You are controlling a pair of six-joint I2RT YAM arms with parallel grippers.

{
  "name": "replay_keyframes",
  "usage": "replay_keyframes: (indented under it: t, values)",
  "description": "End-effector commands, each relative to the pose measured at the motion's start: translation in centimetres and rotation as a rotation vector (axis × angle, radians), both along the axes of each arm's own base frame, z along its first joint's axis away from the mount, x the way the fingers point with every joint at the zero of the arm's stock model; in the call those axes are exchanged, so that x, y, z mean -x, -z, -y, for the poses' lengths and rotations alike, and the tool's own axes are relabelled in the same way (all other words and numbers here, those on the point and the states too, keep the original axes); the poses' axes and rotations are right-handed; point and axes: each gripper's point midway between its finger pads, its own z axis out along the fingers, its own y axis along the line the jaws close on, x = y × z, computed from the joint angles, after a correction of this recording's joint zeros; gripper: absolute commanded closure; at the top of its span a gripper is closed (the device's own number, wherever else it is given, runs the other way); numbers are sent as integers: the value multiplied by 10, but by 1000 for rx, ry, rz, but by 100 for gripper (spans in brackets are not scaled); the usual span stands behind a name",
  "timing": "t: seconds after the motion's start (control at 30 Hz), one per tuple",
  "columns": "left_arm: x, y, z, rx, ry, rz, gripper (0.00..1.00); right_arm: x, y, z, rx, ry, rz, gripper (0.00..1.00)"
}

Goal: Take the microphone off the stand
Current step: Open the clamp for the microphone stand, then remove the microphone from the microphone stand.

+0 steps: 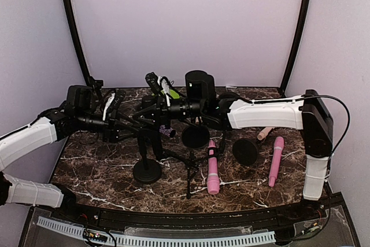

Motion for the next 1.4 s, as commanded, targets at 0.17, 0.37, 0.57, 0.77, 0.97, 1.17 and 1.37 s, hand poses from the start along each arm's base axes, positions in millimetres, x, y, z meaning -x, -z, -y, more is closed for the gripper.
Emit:
replay_keyframes:
  t: [0.17,0.37,0.57,0.77,0.97,1.17,1.37]
  values:
    - [5,-5,0,15,28,18,72,-2,0,1,4,-15,-56,85]
    - [5,-4,-1,5,22,23,92,-10,-5,5,-16,21,-66,85]
    - [3,-2,-4,-10,-1,45,100,-22,-8,10,-33,75,-88,85]
    - [-3,3,-7,-39,-37,58,100,-37,-16,18,-48,151,-107,85]
    - [-8,5,-10,-67,-71,77,100,-48,-34,30,-79,221,-115,85]
    - [-13,6,-14,-88,-109,96,100,-65,-40,44,-84,309,-100,85]
    - [-18,5,-19,-110,-150,114,100,-72,-49,58,-105,367,-91,85]
